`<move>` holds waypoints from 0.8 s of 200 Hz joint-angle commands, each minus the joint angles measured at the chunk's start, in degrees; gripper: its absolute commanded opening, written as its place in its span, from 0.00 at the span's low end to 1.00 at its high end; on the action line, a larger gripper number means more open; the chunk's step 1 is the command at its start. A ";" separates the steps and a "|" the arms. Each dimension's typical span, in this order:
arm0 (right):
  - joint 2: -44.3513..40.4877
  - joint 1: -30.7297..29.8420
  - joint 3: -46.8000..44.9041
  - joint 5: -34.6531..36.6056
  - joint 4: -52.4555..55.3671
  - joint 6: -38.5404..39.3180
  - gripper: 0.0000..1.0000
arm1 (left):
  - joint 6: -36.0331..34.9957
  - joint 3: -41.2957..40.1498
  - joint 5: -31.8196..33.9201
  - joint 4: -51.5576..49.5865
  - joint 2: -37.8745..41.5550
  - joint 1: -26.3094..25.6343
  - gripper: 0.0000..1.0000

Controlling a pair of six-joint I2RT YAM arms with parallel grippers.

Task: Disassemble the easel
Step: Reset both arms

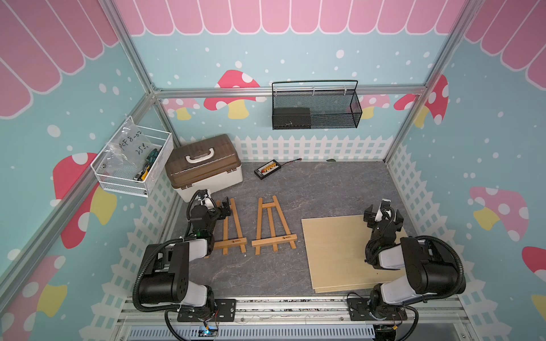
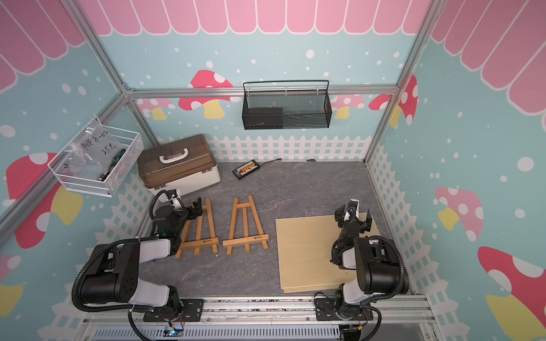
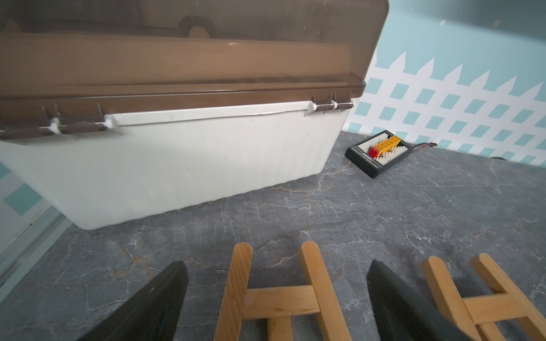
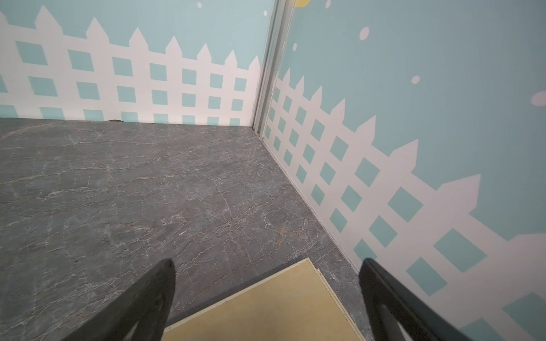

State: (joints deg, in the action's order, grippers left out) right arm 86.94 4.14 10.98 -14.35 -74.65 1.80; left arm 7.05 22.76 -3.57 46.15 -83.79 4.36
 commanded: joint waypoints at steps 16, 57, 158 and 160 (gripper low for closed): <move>0.13 0.06 -0.77 -4.00 -2.77 2.15 1.00 | -1.29 -0.27 0.60 1.22 -0.50 -0.17 0.98; 0.43 0.08 -0.31 -1.37 -2.20 1.04 1.00 | -1.34 -0.35 0.62 1.22 -0.46 -0.18 0.98; 0.61 -0.10 0.30 -0.43 -1.23 1.01 1.00 | -1.25 -0.31 0.63 1.41 -0.49 -0.21 0.99; 0.56 -0.10 0.27 -0.42 -1.27 0.97 1.00 | -1.32 -0.34 0.60 1.40 -0.43 -0.22 0.99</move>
State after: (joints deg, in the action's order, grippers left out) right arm 86.94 4.12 10.98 -15.70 -74.85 2.52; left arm 7.07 22.76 -3.60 46.17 -83.79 4.36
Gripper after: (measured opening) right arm 0.996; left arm 0.990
